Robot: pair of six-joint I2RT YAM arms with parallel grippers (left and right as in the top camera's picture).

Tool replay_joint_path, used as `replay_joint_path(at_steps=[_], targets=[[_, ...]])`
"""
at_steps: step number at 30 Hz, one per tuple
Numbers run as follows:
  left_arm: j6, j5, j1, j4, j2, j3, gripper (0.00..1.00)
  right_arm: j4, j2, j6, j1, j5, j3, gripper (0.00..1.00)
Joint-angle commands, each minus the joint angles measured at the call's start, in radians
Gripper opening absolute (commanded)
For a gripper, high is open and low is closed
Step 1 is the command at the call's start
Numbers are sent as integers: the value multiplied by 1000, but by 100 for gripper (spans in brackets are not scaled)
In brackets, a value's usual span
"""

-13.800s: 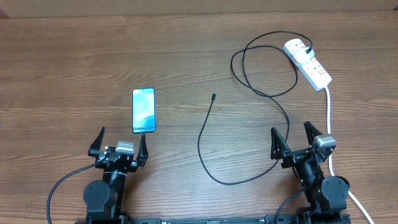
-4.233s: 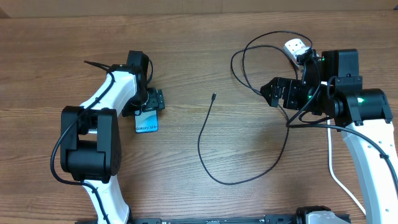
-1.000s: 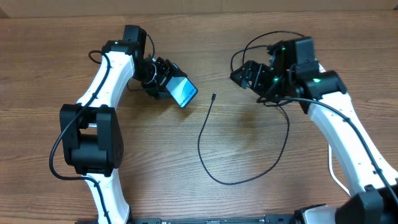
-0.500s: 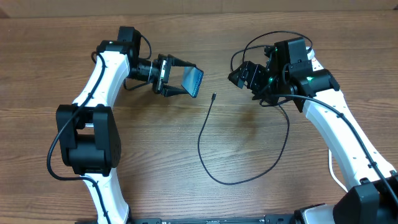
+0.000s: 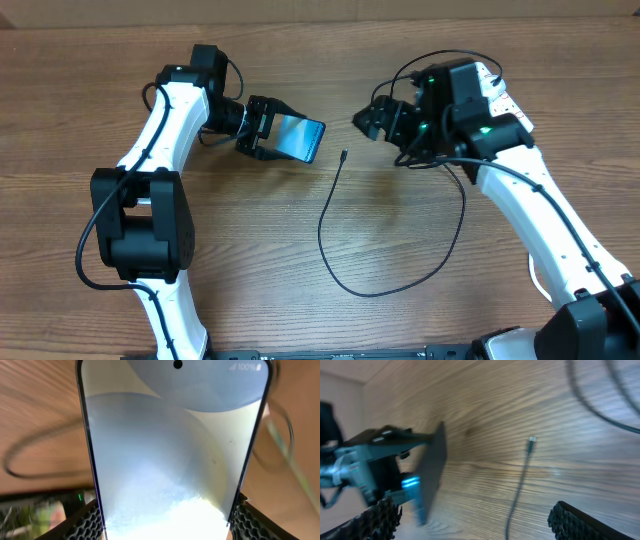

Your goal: Plug charger to phone and switch on socket

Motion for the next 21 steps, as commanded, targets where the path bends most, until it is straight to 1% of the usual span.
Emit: replay_joint_path(at_steps=[1, 5, 9, 11, 14, 16, 21], targets=[[-98, -214, 2, -3, 6, 34, 4, 39, 41, 3, 55, 9, 25, 97], [-109, -240, 2, 0, 6, 34, 4, 83, 113, 54, 103, 4, 25, 96], [-109, -239, 2, 0, 6, 34, 4, 138, 179, 55, 149, -19, 25, 94], [-109, -240, 1, 0, 6, 34, 4, 179, 211, 64, 177, -21, 25, 91], [-109, -240, 0, 2, 6, 34, 4, 220, 230, 77, 208, -15, 25, 88], [-109, -247, 0, 1, 6, 34, 4, 245, 238, 93, 230, 11, 25, 83], [-108, -246, 0, -4, 6, 34, 4, 291, 263, 155, 277, 94, 25, 74]])
